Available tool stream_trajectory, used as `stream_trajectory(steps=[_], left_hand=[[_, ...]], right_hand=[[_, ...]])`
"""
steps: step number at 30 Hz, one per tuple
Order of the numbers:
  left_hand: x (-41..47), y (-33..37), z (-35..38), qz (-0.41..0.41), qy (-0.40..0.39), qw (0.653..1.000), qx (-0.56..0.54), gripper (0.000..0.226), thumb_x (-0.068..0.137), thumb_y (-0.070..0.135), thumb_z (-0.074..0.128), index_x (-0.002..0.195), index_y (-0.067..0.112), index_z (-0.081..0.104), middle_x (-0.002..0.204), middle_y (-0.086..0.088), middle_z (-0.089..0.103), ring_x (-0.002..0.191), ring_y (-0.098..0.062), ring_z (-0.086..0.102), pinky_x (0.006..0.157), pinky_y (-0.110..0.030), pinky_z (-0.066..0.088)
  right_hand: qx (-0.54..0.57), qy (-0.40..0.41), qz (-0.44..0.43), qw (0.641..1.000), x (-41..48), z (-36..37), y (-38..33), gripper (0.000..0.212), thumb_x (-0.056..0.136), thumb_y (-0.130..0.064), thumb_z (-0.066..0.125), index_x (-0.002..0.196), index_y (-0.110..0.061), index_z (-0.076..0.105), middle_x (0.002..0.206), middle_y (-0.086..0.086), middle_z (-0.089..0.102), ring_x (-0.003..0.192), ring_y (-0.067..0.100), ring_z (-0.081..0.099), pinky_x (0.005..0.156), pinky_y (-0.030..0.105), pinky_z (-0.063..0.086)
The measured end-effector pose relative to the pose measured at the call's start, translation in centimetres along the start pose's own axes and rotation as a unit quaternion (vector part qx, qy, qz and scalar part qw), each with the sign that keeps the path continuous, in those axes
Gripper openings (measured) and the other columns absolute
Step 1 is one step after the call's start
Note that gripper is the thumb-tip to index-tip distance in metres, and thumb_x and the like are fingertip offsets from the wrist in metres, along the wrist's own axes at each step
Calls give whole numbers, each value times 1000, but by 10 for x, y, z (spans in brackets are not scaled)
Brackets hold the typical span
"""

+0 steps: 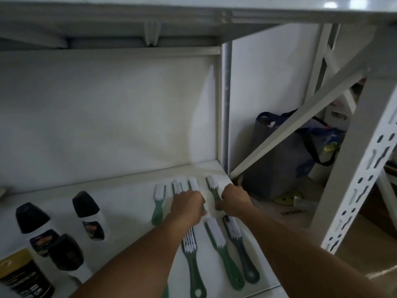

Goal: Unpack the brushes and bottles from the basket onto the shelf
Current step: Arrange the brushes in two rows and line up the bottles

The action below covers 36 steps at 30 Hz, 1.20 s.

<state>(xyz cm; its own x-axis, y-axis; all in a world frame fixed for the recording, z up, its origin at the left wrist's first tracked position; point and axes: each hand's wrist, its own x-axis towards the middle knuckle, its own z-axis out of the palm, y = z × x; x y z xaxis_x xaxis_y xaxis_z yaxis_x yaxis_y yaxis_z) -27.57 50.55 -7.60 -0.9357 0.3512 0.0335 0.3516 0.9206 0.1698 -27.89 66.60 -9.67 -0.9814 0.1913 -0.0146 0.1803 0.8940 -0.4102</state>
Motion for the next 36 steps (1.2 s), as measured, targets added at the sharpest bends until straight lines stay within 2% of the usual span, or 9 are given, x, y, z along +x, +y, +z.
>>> stream_trajectory(steps=[4,8,10,12,22,29,31,33,36], left_hand=[[-30,11,-1,15,78,993,-88,36,90,35,61,123,20,66,123,-7,61,106,-27,62,92,-35,50],[-72,30,14,87,18,994,-56,50,80,55,64,115,19,66,112,-3,59,103,-25,58,88,-42,51],[-77,31,16,89,-2,995,-33,50,80,55,63,113,17,65,111,-4,55,103,-26,56,88,-44,50],[-78,29,15,84,-15,996,-37,54,82,48,66,124,14,61,120,-4,53,110,-27,55,94,-44,48],[-74,16,18,77,-43,993,-75,63,85,40,68,140,17,50,149,-3,37,129,-25,47,108,-35,39],[-74,16,18,70,-43,993,-86,67,85,41,67,145,18,44,148,-1,36,127,-23,48,108,-36,40],[-81,16,13,69,-22,988,-133,74,82,42,71,146,20,41,144,2,37,123,-19,50,106,-34,41],[-95,11,1,58,47,978,-197,72,80,41,74,142,22,44,134,9,41,115,-11,52,100,-27,43],[-132,-15,-15,14,190,952,-238,41,81,37,73,119,34,57,113,19,44,90,2,53,79,-15,41]], right_hand=[[54,65,6,996,-31,-13,16,29,87,-28,66,110,-11,70,108,6,72,93,21,68,84,38,58],[78,77,5,994,-100,-7,35,35,89,-38,65,118,-18,66,112,1,70,98,17,66,85,31,54],[70,56,8,996,-129,0,39,32,88,-43,64,111,-21,65,105,0,68,91,16,64,79,27,51],[25,38,-1,999,-145,5,38,25,86,-43,63,99,-21,65,100,1,63,84,16,61,78,31,54],[22,75,-23,997,-147,14,32,21,86,-36,62,97,-20,71,97,1,67,84,19,63,76,31,54],[42,75,-20,996,-144,17,31,21,88,-35,63,101,-21,70,98,0,65,84,17,61,76,28,52],[49,80,-21,995,-148,14,31,22,89,-38,62,99,-19,67,97,1,62,83,17,60,72,26,48],[68,98,-19,993,-156,7,29,27,92,-40,59,108,-19,65,101,2,62,84,17,62,71,25,47],[91,144,-49,984,-180,-5,21,17,91,-34,61,103,-24,66,96,-1,64,71,12,63,67,27,51]])
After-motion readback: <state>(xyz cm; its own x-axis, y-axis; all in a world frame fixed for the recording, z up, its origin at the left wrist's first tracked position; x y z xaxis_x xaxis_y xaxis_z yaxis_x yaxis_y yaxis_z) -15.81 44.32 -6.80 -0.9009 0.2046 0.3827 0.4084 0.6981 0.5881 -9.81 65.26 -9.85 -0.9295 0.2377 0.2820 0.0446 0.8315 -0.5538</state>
